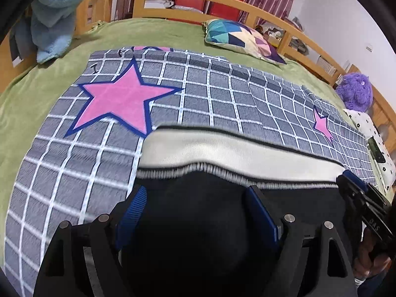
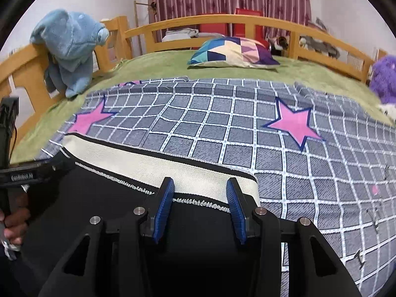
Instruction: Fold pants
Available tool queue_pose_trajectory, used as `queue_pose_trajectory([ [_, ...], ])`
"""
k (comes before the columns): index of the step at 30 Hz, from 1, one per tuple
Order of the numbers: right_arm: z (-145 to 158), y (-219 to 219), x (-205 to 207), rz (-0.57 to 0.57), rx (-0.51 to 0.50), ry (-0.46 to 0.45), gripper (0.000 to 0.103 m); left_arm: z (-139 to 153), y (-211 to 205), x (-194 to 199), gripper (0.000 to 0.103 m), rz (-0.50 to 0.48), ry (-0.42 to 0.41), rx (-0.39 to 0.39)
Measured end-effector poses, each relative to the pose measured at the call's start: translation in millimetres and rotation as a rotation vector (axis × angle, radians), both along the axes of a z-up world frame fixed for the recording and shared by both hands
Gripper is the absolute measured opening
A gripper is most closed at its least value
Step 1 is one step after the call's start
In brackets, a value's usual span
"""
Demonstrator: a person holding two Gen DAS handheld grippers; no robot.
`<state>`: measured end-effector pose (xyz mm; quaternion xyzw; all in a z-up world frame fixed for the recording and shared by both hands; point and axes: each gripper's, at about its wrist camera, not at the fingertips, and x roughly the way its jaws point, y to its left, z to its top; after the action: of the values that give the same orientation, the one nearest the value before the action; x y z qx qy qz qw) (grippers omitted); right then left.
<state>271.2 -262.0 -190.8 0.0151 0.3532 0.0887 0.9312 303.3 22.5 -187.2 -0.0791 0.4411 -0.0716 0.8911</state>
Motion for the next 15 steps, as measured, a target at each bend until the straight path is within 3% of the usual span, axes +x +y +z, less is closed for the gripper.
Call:
queue_pose_trajectory([
  [8,7,-6,-66,-0.026,0.026,0.047,0.050,-2,5,-74,0.079,-0.020,0.086,0.064],
  [12,3,-5,-121,-0.042,-0.006,0.046,0.050,-2,1,-123,0.079,-0.007,0.031,0.120],
  [15,-4,-7,-149,-0.053,0.005,0.108,0.050,-2,2,-155,0.079,-0.004,0.022,0.120],
])
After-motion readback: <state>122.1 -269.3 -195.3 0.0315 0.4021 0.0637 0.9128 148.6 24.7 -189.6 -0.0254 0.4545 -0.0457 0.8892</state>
